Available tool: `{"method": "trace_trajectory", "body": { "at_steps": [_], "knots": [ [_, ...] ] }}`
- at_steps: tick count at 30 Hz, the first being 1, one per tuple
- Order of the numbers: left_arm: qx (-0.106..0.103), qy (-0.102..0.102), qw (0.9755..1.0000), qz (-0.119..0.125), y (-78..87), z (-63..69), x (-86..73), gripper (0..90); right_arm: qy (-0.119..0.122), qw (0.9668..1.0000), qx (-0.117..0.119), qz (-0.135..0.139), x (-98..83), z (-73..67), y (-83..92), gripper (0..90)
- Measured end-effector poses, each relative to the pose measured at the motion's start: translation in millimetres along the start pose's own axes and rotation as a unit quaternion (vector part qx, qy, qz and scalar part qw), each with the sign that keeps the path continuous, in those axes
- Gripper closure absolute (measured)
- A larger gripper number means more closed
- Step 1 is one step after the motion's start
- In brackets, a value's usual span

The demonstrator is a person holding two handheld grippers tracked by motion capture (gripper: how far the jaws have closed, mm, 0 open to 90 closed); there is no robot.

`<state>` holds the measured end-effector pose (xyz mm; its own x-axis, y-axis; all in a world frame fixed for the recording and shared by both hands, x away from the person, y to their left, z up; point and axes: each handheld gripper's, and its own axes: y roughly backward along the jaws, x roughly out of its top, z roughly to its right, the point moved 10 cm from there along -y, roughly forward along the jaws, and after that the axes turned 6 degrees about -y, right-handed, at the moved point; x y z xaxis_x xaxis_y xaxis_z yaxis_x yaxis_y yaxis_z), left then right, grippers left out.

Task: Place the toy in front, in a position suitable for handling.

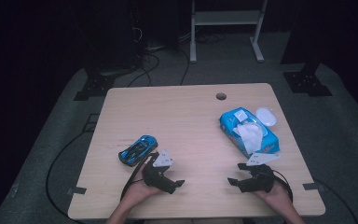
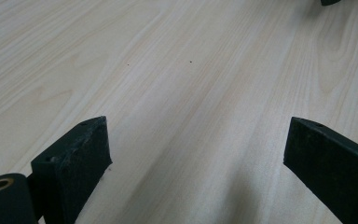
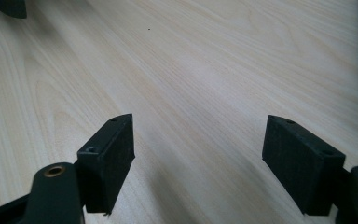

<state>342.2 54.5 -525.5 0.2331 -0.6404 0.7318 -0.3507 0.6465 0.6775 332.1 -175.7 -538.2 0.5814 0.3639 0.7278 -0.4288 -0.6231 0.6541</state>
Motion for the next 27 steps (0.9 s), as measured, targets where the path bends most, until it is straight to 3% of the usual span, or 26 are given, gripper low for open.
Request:
{"method": "trace_trajectory", "body": {
  "at_steps": [14, 20, 23, 27],
  "knots": [
    [0.024, -0.011, 0.9996, 0.008, 14.8, -14.0, 8.6, 6.5, -0.004, 1.0, -0.003, 0.001, -0.3, 0.5, -0.2, 24.0],
    [0.032, -0.014, 0.9993, 0.011, 27.2, -26.4, 16.2, 6.5, -0.011, 0.9999, -0.007, 0.008, 0.9, -1.2, 2.2, 23.1],
    [0.042, -0.024, 0.9988, 0.003, 35.2, -37.2, 18.9, 6.5, -0.011, 0.9998, -0.008, 0.011, 1.4, -1.6, 3.3, 23.1],
    [0.043, -0.02, 0.9988, -0.005, 40.8, -47.0, 19.3, 6.6, -0.013, 0.9998, -0.008, 0.012, 2.7, -1.5, 3.3, 23.1]
  ]
}}
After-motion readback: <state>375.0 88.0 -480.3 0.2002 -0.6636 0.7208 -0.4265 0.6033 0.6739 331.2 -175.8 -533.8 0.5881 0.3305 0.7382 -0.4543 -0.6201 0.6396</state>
